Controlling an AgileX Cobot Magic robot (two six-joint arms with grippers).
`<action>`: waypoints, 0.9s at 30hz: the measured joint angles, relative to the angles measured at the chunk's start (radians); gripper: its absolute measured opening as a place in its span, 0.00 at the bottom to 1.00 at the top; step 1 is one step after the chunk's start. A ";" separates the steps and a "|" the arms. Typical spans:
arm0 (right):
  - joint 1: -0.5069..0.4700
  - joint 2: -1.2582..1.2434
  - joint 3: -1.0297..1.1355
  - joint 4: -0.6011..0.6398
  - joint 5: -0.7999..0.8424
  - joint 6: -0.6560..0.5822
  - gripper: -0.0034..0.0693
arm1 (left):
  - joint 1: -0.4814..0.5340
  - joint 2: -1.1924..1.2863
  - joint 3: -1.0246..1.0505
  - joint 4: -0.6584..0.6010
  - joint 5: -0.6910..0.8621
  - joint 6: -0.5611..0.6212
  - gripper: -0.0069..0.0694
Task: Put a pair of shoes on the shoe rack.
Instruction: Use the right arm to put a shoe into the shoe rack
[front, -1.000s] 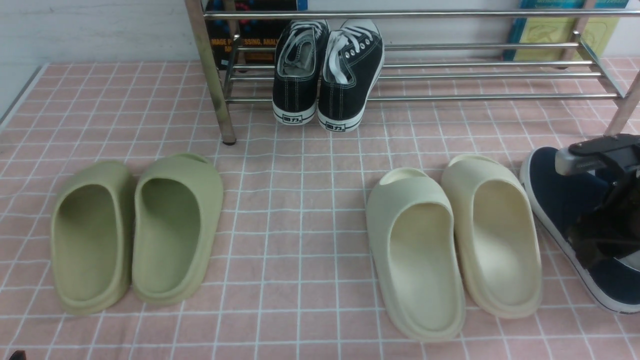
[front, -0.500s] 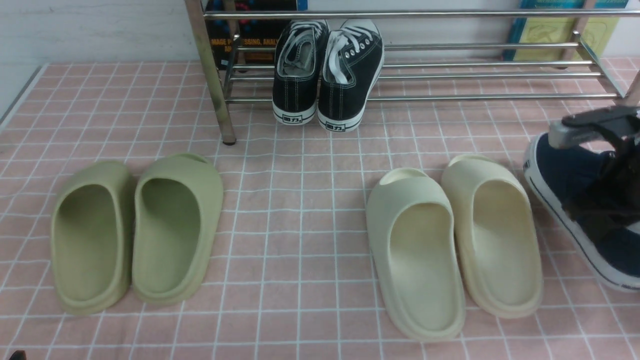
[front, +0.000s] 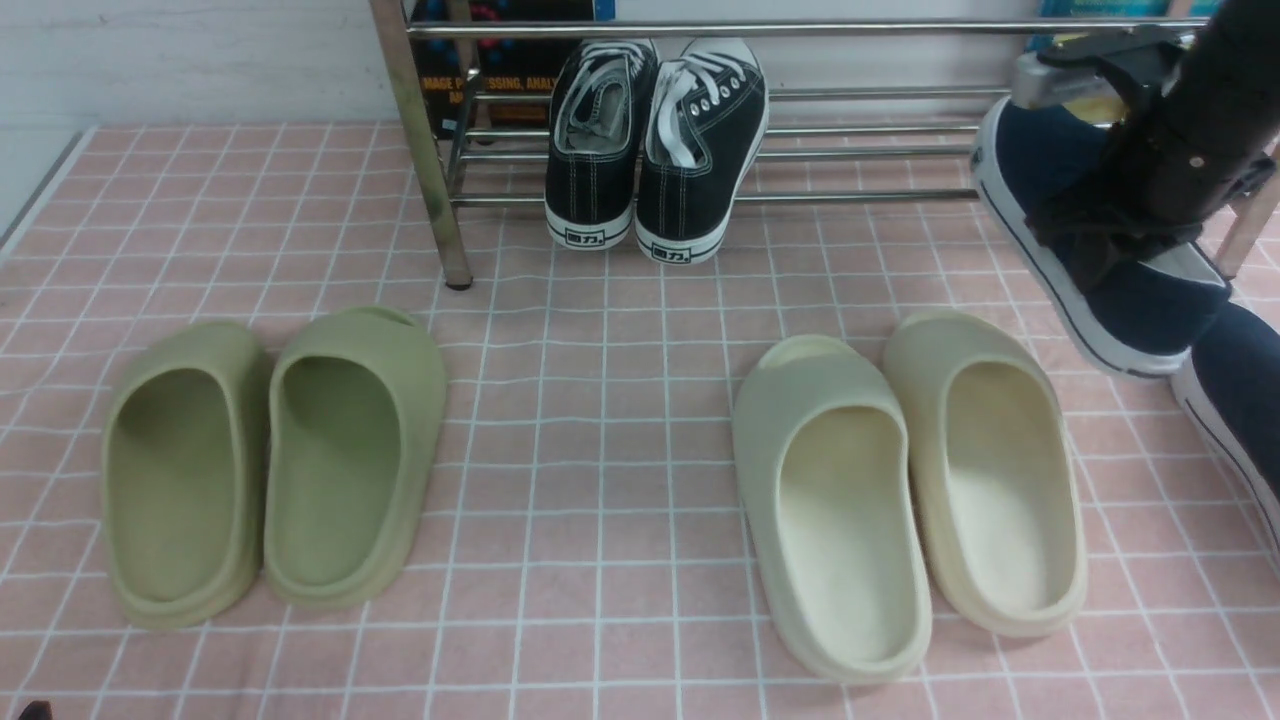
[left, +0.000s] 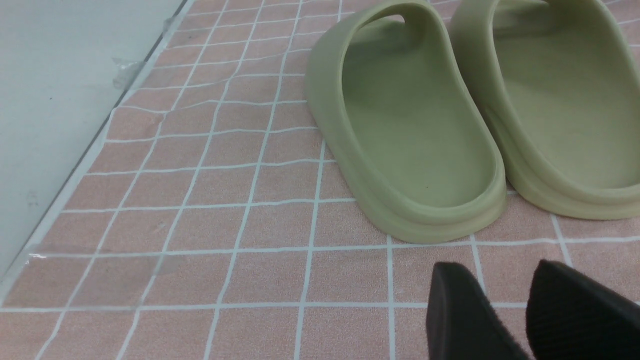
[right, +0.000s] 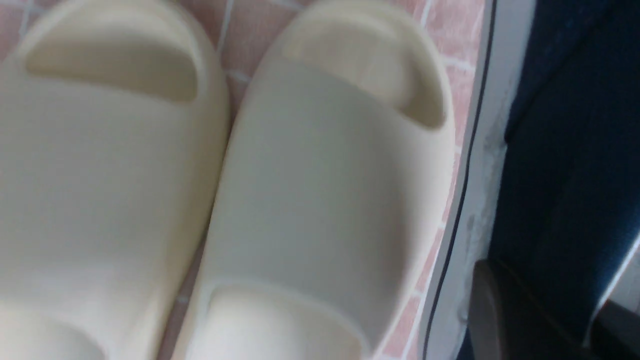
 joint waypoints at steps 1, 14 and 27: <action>0.000 0.039 -0.057 0.000 0.009 0.001 0.08 | 0.000 0.000 0.000 0.000 0.000 0.000 0.40; 0.000 0.399 -0.625 0.001 0.070 0.028 0.08 | 0.000 0.000 0.000 0.000 0.000 0.000 0.40; 0.000 0.416 -0.648 0.001 -0.058 0.029 0.14 | 0.000 0.000 0.000 0.001 0.000 0.000 0.40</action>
